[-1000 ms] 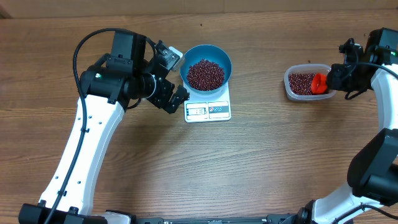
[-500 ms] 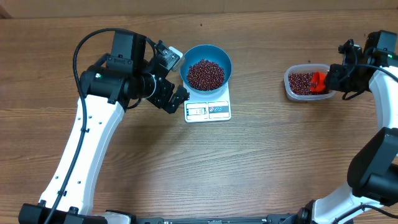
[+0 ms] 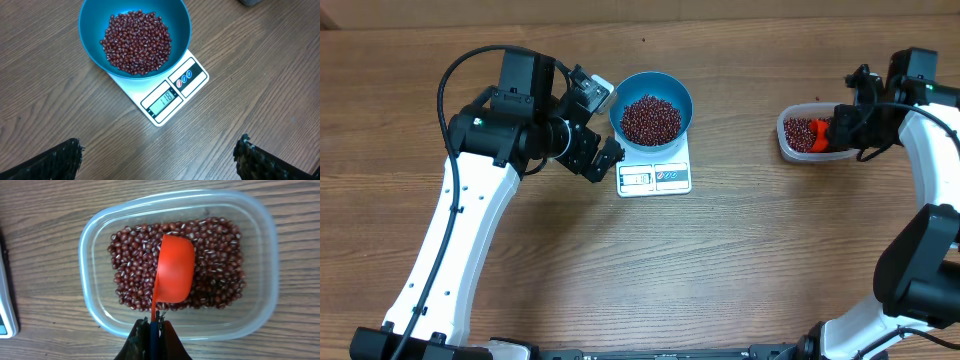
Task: Scoop item into bowl and weigh 150g on scale
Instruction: 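Scoop red beans from the tub with the right gripper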
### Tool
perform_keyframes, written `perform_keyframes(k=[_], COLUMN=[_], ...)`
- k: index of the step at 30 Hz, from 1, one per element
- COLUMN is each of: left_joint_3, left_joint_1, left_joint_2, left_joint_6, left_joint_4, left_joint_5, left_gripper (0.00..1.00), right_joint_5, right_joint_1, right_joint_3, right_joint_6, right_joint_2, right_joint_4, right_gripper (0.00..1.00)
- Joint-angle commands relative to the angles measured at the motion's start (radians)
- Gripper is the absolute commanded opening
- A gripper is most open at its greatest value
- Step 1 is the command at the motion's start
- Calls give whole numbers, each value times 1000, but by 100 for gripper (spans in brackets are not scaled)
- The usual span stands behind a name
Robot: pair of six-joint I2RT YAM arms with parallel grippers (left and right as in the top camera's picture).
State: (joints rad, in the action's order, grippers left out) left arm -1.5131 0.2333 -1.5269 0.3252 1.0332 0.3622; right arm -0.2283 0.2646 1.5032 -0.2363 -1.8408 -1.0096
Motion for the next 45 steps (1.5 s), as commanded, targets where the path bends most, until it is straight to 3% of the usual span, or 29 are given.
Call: perform_keyframes(k=[1, 16, 45], left_joint_3=[5, 5, 5], left_joint_1=[-4, -4, -4], left_joint_2=[22, 22, 22], left_joint_6=[19, 19, 19], left_joint_4=[3, 3, 3], left_joint_5=[-6, -6, -6], left_gripper=[99, 100, 100], right_joint_5=[-14, -235, -565], right_joint_1=[-26, -11, 274], right_joint_3=[-13, -13, -18], right_joint_6=[4, 4, 4], right_joint_2=[10, 10, -24], right_joint_4=[-14, -37, -55], right_gripper=[4, 4, 4])
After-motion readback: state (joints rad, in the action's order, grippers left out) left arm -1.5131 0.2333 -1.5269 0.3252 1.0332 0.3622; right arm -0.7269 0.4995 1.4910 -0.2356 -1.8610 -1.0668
